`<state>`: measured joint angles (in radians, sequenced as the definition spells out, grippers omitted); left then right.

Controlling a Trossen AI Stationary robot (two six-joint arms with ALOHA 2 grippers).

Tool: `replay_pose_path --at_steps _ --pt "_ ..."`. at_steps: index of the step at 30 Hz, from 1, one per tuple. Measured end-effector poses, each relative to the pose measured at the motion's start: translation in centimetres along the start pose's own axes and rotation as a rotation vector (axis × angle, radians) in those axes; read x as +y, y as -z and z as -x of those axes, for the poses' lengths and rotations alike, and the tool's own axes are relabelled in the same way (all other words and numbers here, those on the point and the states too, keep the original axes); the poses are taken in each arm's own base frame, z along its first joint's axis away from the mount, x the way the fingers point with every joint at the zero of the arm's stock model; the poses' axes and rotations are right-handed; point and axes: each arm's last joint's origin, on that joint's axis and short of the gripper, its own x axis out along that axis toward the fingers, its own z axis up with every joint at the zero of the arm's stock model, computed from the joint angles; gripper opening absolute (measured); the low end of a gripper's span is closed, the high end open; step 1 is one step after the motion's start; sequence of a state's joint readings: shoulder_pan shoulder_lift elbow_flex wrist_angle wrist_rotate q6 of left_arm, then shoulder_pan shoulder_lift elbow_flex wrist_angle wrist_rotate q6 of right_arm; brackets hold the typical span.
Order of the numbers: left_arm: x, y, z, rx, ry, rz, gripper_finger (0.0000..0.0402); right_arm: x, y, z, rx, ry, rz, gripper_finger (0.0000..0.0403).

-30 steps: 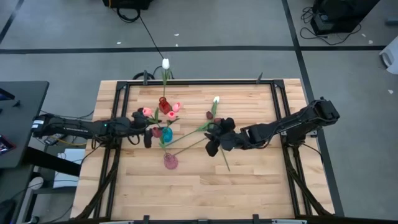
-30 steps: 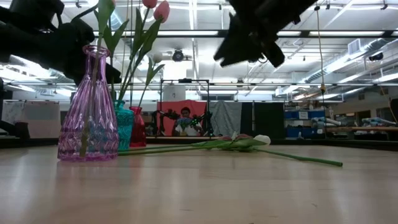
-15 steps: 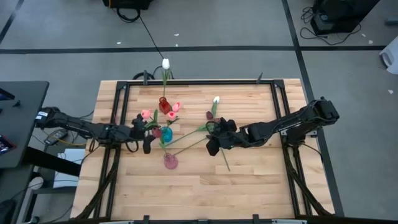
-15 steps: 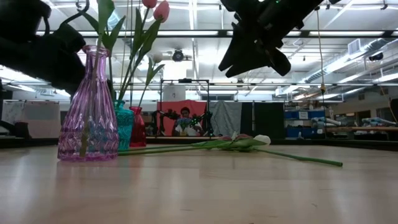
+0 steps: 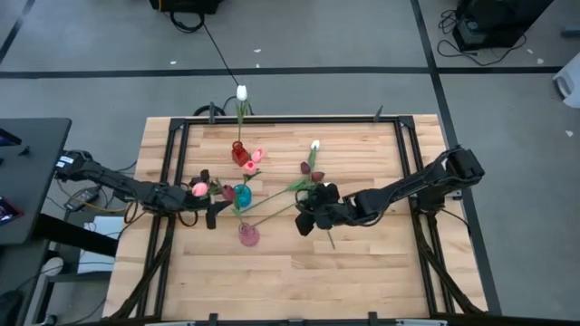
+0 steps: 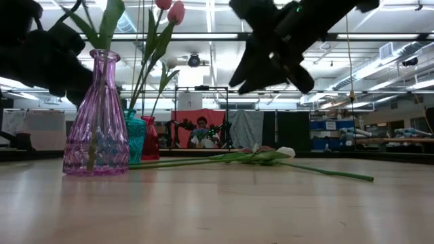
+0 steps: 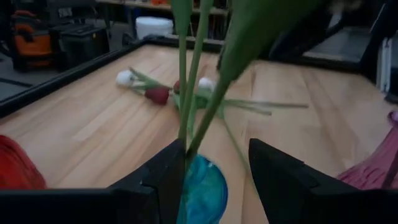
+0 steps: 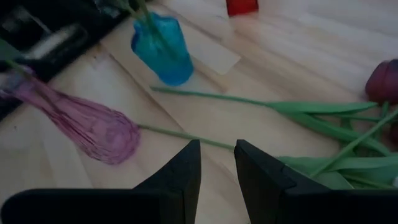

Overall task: Sort flowers into vase by color
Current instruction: Put the left white flower into the red vase

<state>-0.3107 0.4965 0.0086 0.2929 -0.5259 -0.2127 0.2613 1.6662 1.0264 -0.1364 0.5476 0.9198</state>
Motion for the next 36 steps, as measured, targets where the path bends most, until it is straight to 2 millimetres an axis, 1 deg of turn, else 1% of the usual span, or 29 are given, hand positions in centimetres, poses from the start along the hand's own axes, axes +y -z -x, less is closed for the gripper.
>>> replay_pose_path --at_steps 3,10,15,19,22,25,31,33,36 --pt "0.0 -0.2 0.1 -0.018 0.003 -0.005 0.0183 -0.4 -0.2 -0.7 0.025 0.005 -0.002 0.0112" --pt "0.2 -0.7 0.4 -0.066 -0.034 -0.029 0.0183 -1.3 -1.0 -1.3 -0.005 0.059 0.002 0.0112" --pt "0.3 -0.8 0.5 -0.077 -0.049 -0.039 0.0183 -3.2 -2.0 -2.2 0.026 0.142 0.0 0.0112" --pt "0.3 -0.7 0.5 -0.065 -0.054 -0.046 0.0183 -4.5 -3.3 -3.2 0.072 0.134 -0.019 0.0112" --pt "0.4 -0.4 0.5 -0.042 -0.058 -0.055 0.0183 -5.1 -3.8 -3.5 0.082 0.135 -0.044 0.0112" --pt "0.4 -0.1 0.4 -0.018 -0.063 -0.051 0.0183 -5.3 -3.8 -3.5 0.094 0.147 -0.08 0.0112" --pt "0.5 0.1 0.4 0.007 -0.068 -0.054 0.0183 -5.7 -2.9 -3.2 0.133 0.223 -0.118 0.0112" --pt "0.5 0.2 0.4 0.008 -0.069 -0.038 0.0183 -5.8 -2.6 -3.5 0.164 0.229 -0.147 0.0112" --pt "0.5 0.2 0.4 0.008 -0.069 -0.031 0.0183 -5.7 -1.7 -4.4 0.247 0.192 -0.18 0.0112"
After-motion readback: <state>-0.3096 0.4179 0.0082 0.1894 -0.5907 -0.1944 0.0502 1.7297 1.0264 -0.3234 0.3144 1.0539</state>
